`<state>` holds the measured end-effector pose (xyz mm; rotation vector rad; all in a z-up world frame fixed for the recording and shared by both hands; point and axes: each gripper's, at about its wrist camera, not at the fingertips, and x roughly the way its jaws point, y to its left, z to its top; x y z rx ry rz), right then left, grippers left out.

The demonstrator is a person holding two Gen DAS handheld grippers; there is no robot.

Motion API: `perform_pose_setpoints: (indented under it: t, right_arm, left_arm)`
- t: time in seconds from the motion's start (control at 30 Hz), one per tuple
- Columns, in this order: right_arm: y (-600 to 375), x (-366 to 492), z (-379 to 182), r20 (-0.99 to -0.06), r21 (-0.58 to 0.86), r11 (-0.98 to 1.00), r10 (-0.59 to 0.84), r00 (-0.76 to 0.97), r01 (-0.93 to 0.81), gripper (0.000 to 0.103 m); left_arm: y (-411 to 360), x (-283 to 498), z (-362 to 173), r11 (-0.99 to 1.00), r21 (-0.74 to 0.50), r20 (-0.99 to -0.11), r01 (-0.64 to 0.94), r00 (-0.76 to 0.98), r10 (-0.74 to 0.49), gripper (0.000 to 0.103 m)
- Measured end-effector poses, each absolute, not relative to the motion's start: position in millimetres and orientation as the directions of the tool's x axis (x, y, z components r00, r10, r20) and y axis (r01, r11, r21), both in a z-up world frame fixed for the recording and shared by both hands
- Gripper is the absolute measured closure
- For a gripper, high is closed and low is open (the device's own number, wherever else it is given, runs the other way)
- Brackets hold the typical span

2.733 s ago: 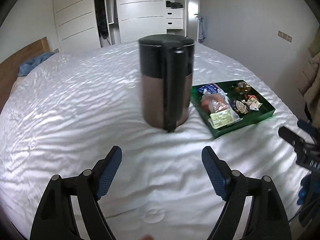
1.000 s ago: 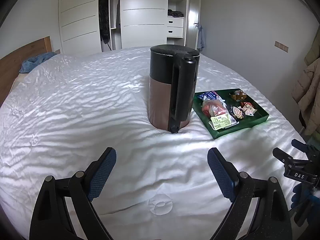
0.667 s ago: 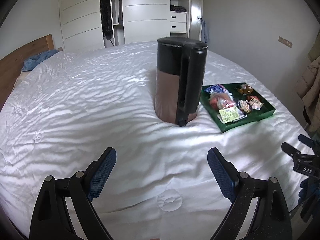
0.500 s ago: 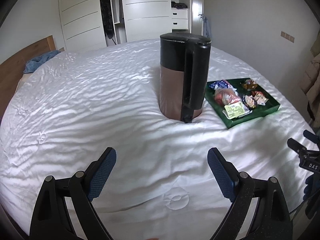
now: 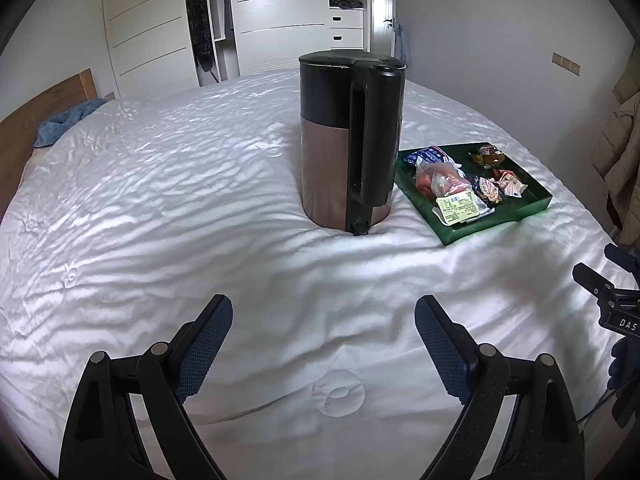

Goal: Organize snacks

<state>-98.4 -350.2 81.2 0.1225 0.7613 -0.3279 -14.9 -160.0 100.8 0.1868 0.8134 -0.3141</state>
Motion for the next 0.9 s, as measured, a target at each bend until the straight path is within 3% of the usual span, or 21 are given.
perform_pose_setpoints:
  t: [0.9]
  right_arm:
    - [-347.4,-91.2,72.3,-0.706,-0.001,0.949,-0.225,0.672,0.316,0.000]
  left_arm:
    - [-170.7,-8.4,109.2,0.930,0.026,-0.733,0.367,0.640,-0.232,0.013]
